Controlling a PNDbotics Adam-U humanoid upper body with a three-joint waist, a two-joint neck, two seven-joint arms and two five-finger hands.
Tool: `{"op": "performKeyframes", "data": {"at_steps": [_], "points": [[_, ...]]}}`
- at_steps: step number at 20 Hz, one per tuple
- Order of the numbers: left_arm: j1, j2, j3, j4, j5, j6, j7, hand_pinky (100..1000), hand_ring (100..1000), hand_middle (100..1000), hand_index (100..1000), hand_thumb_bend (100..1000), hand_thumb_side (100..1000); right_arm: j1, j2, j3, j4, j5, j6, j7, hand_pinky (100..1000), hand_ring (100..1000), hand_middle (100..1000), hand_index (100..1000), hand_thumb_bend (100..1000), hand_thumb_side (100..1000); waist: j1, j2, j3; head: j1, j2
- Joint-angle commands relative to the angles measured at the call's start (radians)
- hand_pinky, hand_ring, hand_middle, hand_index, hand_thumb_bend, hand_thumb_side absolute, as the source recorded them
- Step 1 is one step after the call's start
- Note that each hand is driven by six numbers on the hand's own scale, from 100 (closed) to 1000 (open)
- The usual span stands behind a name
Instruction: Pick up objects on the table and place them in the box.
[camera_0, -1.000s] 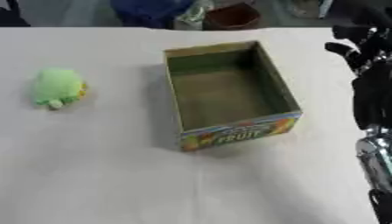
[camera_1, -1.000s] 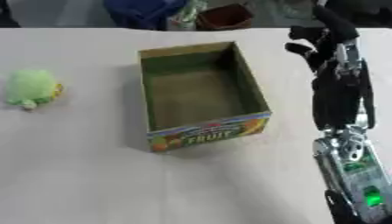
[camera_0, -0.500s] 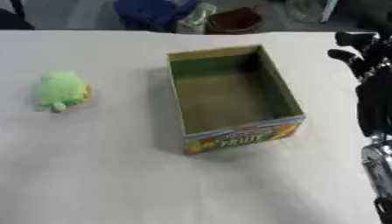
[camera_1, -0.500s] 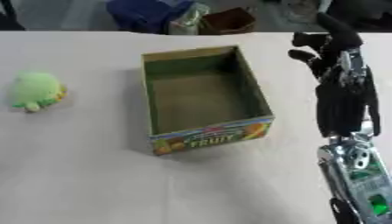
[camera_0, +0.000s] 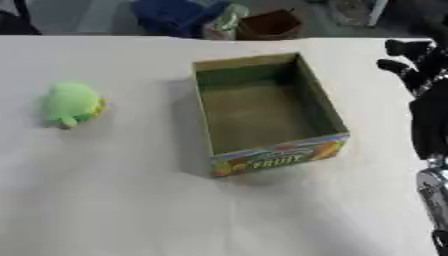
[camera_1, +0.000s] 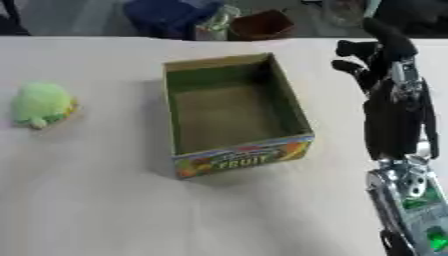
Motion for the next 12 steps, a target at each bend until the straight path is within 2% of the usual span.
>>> {"op": "performKeyframes", "data": {"at_steps": [1, 9, 12], "points": [[-0.044, -0.004, 0.006, 0.01, -0.017, -0.006, -0.024, 641, 739, 814, 966, 542, 989, -0.013, -0.008, -0.001, -0.02, -0.003, -0.001, 0.005, 743, 823, 602, 906, 100, 1000, 0.001, -0.014, -0.001, 0.009, -0.011], [-0.106, -0.062, -0.006, 0.042, -0.079, -0.021, -0.042, 645, 748, 829, 976, 548, 976, -0.02, -0.004, 0.004, -0.02, -0.007, 0.0, 0.011, 743, 823, 602, 907, 100, 1000, 0.002, -0.011, -0.012, 0.026, -0.022], [-0.119, -0.081, -0.012, 0.055, -0.089, -0.037, -0.058, 655, 757, 836, 984, 577, 975, -0.022, -0.003, 0.007, -0.02, -0.008, 0.001, 0.014, 743, 824, 601, 907, 100, 1000, 0.002, -0.008, -0.016, 0.032, -0.027]]}}
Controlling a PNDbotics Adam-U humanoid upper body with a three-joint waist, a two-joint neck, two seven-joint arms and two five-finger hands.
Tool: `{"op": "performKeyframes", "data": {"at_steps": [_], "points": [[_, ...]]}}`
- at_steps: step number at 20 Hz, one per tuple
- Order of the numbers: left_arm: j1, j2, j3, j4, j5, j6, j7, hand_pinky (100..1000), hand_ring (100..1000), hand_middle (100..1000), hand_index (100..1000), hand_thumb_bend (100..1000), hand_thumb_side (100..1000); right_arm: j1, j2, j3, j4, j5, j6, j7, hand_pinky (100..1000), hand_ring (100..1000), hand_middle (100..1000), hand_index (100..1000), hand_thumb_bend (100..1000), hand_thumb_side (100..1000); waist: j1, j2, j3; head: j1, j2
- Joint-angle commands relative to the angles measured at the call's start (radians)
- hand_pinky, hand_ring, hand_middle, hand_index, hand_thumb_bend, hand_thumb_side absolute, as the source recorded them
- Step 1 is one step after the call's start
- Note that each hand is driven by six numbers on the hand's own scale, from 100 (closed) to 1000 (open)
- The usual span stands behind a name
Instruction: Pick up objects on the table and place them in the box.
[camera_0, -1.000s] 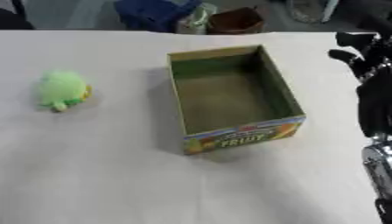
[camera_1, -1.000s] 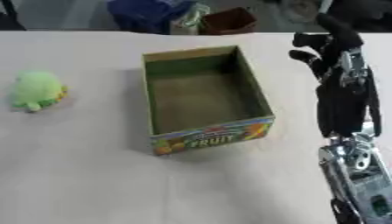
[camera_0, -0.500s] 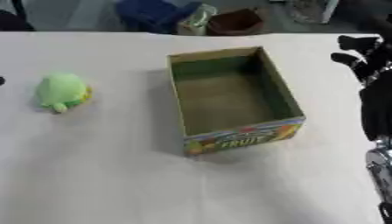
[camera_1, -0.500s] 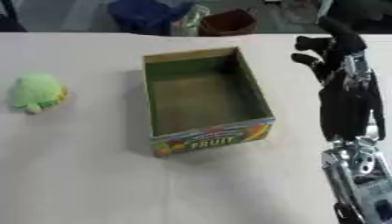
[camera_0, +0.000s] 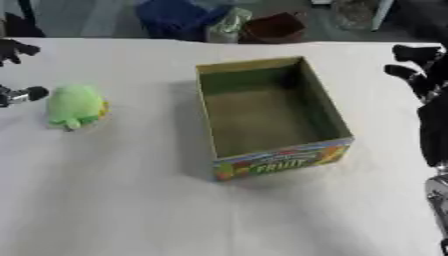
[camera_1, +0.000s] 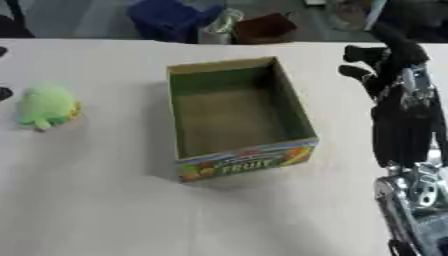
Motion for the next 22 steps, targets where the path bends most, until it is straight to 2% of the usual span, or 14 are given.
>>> {"op": "performKeyframes", "data": {"at_steps": [1, 4, 10, 17, 22], "points": [[-0.031, 0.005, -0.003, 0.007, -0.009, -0.019, -0.021, 657, 758, 835, 984, 586, 974, -0.014, -0.006, 0.001, -0.02, -0.007, -0.002, 0.006, 743, 824, 601, 907, 100, 1000, 0.004, -0.013, -0.003, 0.009, -0.018], [-0.042, -0.004, -0.007, 0.02, -0.007, -0.031, -0.068, 675, 778, 843, 984, 704, 988, -0.015, -0.006, 0.002, -0.02, -0.007, -0.002, 0.008, 743, 824, 601, 908, 100, 1000, 0.005, -0.01, -0.005, 0.012, -0.021], [-0.061, -0.015, -0.003, 0.043, -0.038, -0.008, -0.155, 696, 806, 854, 986, 791, 1000, -0.018, -0.005, 0.006, -0.02, -0.007, 0.0, 0.012, 744, 824, 600, 908, 100, 999, 0.009, -0.003, -0.013, 0.017, -0.026], [-0.082, -0.021, 0.015, 0.064, -0.051, 0.037, -0.214, 678, 797, 842, 995, 795, 1000, -0.019, -0.005, 0.01, -0.02, -0.006, 0.002, 0.016, 744, 825, 598, 909, 100, 998, 0.012, 0.004, -0.019, 0.021, -0.035], [-0.083, -0.032, 0.006, 0.073, -0.104, 0.058, -0.213, 663, 784, 808, 973, 777, 919, -0.02, -0.003, 0.011, -0.02, -0.005, 0.003, 0.018, 745, 826, 597, 909, 100, 997, 0.009, 0.01, -0.02, 0.027, -0.039]]}}
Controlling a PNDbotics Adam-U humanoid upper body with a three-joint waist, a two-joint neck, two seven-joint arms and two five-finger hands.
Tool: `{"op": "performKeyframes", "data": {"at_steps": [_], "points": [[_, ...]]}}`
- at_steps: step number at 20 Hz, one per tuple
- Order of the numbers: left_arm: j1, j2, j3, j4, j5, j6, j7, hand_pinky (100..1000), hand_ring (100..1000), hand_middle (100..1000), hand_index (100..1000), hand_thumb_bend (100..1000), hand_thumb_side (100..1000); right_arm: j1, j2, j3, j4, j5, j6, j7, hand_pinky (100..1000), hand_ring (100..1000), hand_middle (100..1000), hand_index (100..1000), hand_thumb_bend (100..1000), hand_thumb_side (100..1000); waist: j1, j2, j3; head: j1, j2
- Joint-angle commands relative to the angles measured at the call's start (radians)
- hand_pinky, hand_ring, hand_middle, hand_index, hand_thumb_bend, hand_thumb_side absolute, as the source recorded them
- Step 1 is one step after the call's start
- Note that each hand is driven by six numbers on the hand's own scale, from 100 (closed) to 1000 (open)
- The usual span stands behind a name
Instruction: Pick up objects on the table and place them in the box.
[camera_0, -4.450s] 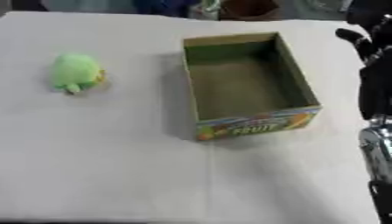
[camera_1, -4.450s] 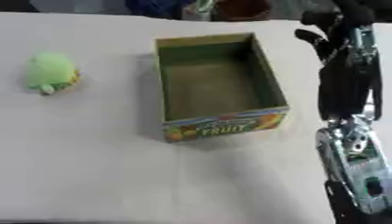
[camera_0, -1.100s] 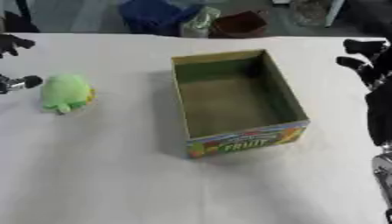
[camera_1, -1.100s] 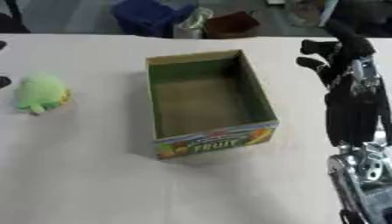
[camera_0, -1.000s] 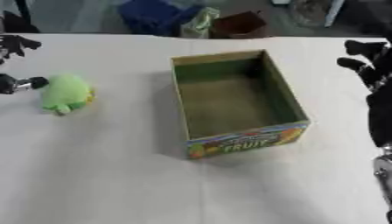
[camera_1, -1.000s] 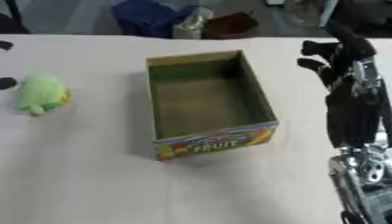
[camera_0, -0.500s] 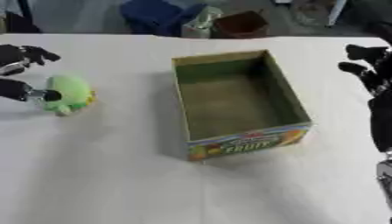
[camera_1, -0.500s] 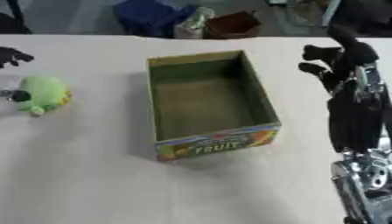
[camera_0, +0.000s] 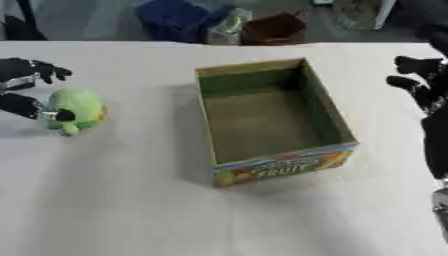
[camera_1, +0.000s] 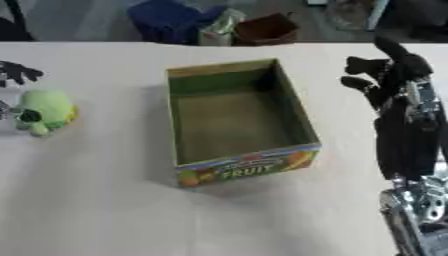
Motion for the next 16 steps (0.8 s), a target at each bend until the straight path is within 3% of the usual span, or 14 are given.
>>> {"op": "performKeyframes", "data": {"at_steps": [1, 8, 16], "points": [[-0.02, 0.015, 0.0, -0.002, -0.039, 0.012, -0.002, 659, 783, 806, 971, 780, 913, -0.012, -0.01, -0.001, -0.02, -0.003, -0.001, 0.003, 745, 826, 597, 910, 100, 997, 0.0, -0.014, 0.0, 0.005, -0.013], [-0.021, 0.001, -0.008, 0.016, -0.114, 0.023, -0.016, 652, 784, 814, 971, 784, 902, -0.013, -0.008, 0.0, -0.02, -0.002, 0.0, 0.006, 745, 826, 595, 911, 100, 996, -0.001, -0.008, 0.0, 0.009, -0.016], [-0.02, -0.012, -0.011, 0.008, -0.118, 0.003, 0.038, 610, 729, 713, 861, 603, 903, -0.009, -0.004, -0.001, -0.02, -0.001, 0.005, 0.007, 746, 828, 595, 913, 100, 992, 0.0, -0.007, -0.001, 0.01, -0.016]]}}
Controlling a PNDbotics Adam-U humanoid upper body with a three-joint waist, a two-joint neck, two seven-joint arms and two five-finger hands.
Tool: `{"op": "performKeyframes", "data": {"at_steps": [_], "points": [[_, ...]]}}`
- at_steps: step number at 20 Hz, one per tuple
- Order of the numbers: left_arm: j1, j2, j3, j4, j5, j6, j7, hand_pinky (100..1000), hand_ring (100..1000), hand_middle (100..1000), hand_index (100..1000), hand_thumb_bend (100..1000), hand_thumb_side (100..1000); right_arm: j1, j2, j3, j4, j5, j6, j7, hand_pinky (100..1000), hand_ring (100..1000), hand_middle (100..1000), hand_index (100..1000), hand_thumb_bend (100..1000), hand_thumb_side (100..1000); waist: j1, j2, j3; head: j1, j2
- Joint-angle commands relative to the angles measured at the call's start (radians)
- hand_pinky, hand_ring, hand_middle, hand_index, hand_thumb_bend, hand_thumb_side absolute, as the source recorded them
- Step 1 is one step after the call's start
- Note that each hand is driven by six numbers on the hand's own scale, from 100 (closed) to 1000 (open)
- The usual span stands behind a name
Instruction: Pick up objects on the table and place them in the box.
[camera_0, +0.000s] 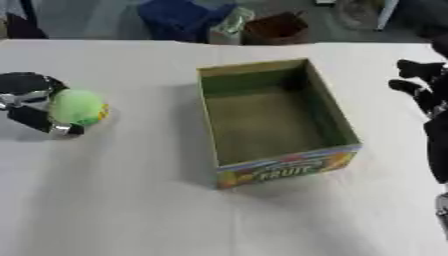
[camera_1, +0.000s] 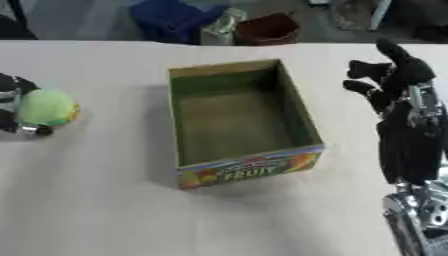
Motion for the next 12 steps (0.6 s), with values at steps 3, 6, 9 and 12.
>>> {"op": "performKeyframes", "data": {"at_steps": [3, 6, 9, 12], "points": [[-0.02, 0.014, -0.008, -0.032, 0.031, -0.021, 0.034, 595, 706, 694, 834, 529, 884, -0.005, -0.005, -0.002, -0.02, 0.0, 0.004, 0.001, 746, 828, 594, 914, 100, 991, 0.003, -0.018, 0.002, 0.001, -0.006], [-0.021, 0.016, -0.012, -0.046, 0.047, -0.02, 0.038, 580, 692, 683, 824, 455, 821, -0.003, -0.004, -0.003, -0.02, 0.002, 0.004, 0.001, 746, 828, 594, 915, 100, 991, 0.004, -0.018, 0.003, 0.001, -0.005], [-0.02, 0.018, -0.017, -0.056, 0.055, -0.02, 0.039, 561, 665, 661, 809, 364, 602, -0.003, -0.003, -0.003, -0.02, 0.002, 0.004, 0.0, 746, 828, 594, 915, 100, 989, 0.004, -0.018, 0.004, 0.0, -0.005], [-0.019, 0.017, -0.016, -0.065, 0.067, -0.017, 0.047, 533, 622, 617, 780, 257, 411, -0.003, -0.003, -0.004, -0.02, 0.001, 0.004, 0.0, 746, 829, 594, 915, 100, 989, 0.004, -0.018, 0.005, -0.001, -0.006]]}}
